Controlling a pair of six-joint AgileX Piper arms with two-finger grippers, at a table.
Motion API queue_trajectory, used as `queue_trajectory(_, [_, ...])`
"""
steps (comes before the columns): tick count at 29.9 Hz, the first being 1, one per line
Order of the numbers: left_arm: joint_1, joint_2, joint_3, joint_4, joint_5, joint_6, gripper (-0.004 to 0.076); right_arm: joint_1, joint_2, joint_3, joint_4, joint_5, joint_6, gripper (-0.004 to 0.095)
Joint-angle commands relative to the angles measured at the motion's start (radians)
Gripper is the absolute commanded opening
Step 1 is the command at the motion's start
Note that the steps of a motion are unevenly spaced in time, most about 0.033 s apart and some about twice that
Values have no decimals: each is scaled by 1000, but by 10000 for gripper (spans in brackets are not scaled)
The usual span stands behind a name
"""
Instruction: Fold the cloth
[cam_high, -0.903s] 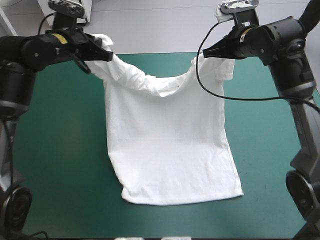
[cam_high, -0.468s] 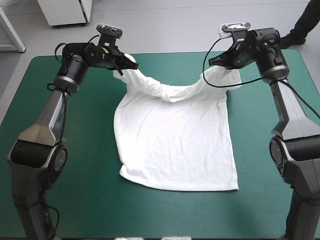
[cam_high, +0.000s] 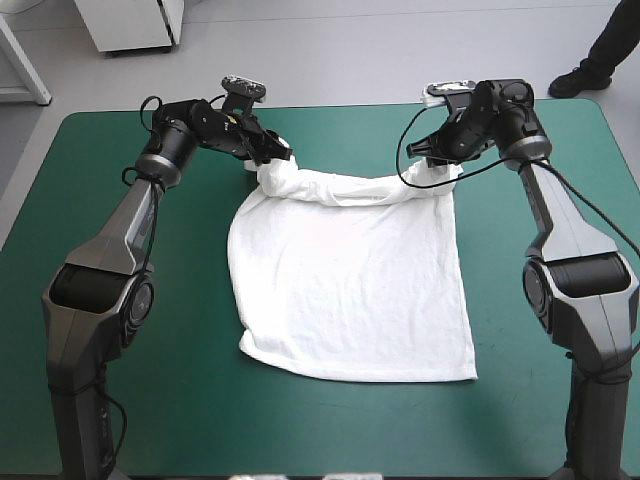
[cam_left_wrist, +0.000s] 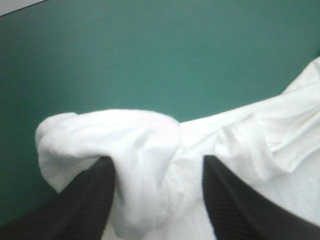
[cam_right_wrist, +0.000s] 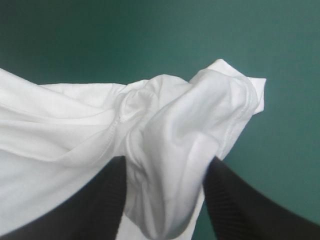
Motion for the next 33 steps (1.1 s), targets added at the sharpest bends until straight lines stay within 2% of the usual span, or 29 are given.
queue_trajectory(1, [15, -68, -43, -71, -8, 18, 556, -39, -69, -26, 31, -18, -13, 673])
queue_trajectory(3, [26, -75, -58, -78, 51, 18, 556, -60, -76, -26, 56, 5, -20, 704])
queue_trajectory(11, [66, -243, -53, -62, 207, 26, 556, -164, -192, -26, 192, 88, -59, 702])
queue_trajectory(19, [64, -536, 123, -29, 333, 3, 556, -164, -402, 23, 243, 88, -60, 702])
queue_trajectory(24, [59, -747, 374, -29, 342, 3, 556, -88, -577, 220, 198, 88, -60, 702])
queue_trajectory(28, [-6, -894, 612, 46, 318, -33, 556, 15, -705, 430, 61, 88, -35, 702])
queue_trajectory(33, [-108, -959, 838, 137, 349, -110, 556, 90, -820, 648, 0, 88, 19, 702])
